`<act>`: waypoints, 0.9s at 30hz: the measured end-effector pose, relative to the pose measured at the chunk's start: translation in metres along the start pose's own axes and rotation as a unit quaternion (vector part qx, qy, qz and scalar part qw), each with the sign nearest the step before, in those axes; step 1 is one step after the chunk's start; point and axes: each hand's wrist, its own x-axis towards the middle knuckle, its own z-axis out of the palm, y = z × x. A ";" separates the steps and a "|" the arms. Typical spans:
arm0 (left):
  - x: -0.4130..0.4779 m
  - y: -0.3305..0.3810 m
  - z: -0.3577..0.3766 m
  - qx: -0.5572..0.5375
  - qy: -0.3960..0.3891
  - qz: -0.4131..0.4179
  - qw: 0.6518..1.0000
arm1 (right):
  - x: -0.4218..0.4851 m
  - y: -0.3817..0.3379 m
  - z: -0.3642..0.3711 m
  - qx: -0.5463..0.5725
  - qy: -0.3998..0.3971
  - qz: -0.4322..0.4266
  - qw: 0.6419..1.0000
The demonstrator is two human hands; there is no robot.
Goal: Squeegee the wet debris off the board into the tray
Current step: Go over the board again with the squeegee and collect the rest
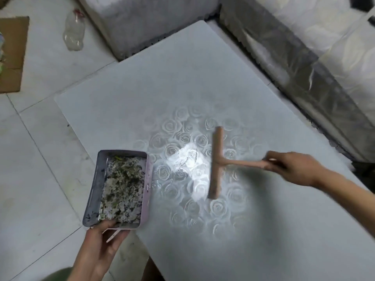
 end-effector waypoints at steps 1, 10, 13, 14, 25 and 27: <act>0.001 0.001 0.004 -0.002 -0.001 -0.003 1.000 | -0.005 0.021 -0.013 0.005 -0.006 0.026 1.000; 0.010 0.019 0.019 -0.046 -0.010 0.034 0.998 | 0.074 -0.074 0.004 -0.013 -0.015 -0.090 0.996; 0.013 0.029 0.019 -0.065 -0.011 0.040 0.997 | 0.086 -0.073 -0.026 -0.053 -0.022 -0.120 0.991; 0.015 0.032 0.018 -0.070 -0.011 0.040 0.997 | 0.086 -0.056 -0.042 -0.052 -0.035 -0.106 0.992; 0.032 0.050 0.011 -0.094 0.002 0.077 0.993 | 0.098 -0.150 -0.013 -0.070 -0.076 -0.184 0.978; 0.034 0.052 0.006 -0.102 0.004 0.076 0.992 | 0.096 -0.145 -0.025 -0.084 -0.054 -0.193 0.976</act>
